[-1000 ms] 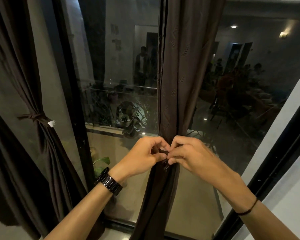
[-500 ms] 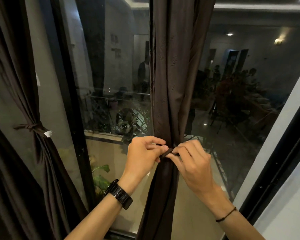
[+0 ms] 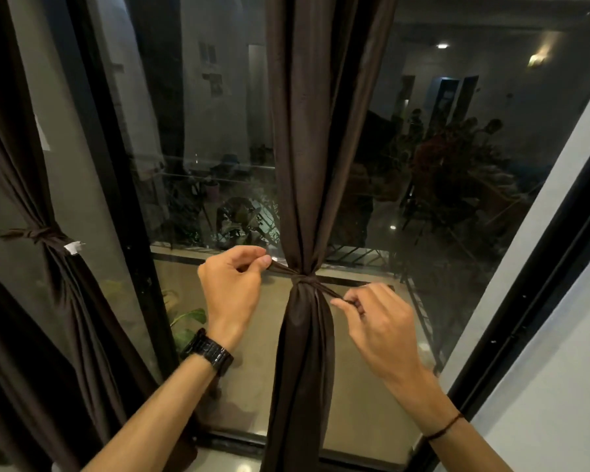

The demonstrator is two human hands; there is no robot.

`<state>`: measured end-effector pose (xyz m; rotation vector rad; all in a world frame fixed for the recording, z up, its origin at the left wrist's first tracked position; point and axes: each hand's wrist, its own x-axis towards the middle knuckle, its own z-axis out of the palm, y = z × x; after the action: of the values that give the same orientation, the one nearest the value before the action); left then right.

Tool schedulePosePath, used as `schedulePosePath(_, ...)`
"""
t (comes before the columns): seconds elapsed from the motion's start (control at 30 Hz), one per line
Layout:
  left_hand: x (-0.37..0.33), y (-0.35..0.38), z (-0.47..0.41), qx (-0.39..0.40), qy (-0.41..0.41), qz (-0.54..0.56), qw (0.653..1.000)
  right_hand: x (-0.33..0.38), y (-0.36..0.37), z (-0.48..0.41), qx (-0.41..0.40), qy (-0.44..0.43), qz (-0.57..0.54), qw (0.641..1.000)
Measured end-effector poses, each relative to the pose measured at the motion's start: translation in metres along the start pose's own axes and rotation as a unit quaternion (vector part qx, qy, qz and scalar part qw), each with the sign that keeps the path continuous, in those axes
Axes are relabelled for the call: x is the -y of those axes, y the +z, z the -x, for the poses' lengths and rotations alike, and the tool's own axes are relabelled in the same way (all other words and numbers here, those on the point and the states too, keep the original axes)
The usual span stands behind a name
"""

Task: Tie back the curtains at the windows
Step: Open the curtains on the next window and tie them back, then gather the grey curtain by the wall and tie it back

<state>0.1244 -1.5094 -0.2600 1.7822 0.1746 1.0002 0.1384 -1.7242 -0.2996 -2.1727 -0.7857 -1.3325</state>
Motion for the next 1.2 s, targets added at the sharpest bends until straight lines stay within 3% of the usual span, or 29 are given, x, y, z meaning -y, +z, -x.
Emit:
schedulePosePath(0.1, 0.003, 0.003, 0.006, 0.018, 0.135, -0.084, 0.987, -0.005, -0.004, -0.004, 0.043, 0.035, -0.016, 0.998)
schedulePosePath(0.23, -0.004, 0.006, 0.002, -0.003, 0.326, -0.220, 0.919, -0.004, -0.014, -0.025, 0.147, 0.013, 0.056, 0.987)
schedulePosePath(0.4, -0.030, 0.028, 0.005, 0.046, 0.475, -0.274, 0.835, -0.001, -0.029, -0.036, 0.166, 0.034, 0.141, 0.975)
schedulePosePath(0.5, -0.049, 0.053, 0.008, 0.082, 0.494, -0.279, 0.819, -0.011, -0.053, -0.042, 0.145, 0.068, 0.197, 0.967)
schedulePosePath(0.73, -0.126, 0.139, 0.020, 0.092, 0.498, -0.211, 0.836, -0.057, -0.161, -0.061, 0.083, 0.143, 0.345, 0.924)
schedulePosePath(0.87, -0.183, 0.200, 0.060, 0.122, 0.534, -0.144, 0.824, -0.096, -0.243, -0.049, 0.049, 0.196, 0.428, 0.881)
schedulePosePath(1.2, -0.340, 0.358, 0.233, 0.195, 0.581, 0.027, 0.789, -0.180, -0.498, 0.044, 0.009, 0.298, 0.613, 0.732)
